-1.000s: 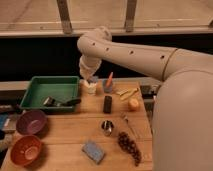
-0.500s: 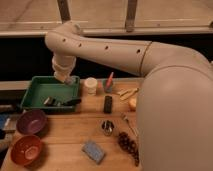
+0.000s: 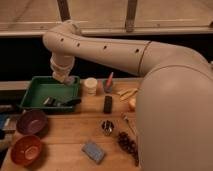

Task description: Wipe purple bowl with towel

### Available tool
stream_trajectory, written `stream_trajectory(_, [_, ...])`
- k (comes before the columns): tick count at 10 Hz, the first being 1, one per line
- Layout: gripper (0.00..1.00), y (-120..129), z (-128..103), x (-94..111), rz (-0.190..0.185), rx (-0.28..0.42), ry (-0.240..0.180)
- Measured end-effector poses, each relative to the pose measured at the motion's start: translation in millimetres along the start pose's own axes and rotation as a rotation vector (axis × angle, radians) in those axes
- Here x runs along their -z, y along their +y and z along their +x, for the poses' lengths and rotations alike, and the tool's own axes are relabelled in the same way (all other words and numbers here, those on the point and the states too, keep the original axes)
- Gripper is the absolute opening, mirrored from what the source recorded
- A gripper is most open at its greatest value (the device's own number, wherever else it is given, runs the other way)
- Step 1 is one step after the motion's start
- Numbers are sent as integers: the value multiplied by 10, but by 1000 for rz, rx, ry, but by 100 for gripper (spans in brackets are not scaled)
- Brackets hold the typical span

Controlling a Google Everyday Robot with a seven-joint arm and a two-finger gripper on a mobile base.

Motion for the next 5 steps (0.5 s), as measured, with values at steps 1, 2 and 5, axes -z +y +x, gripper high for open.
stream_trajectory(1, [0,-5,7,-9,-1,1,3])
stream_trajectory(2, [0,14,-5,-27,-10,14,10])
stream_trajectory(5, [0,315,-182,-181,-57,126,19])
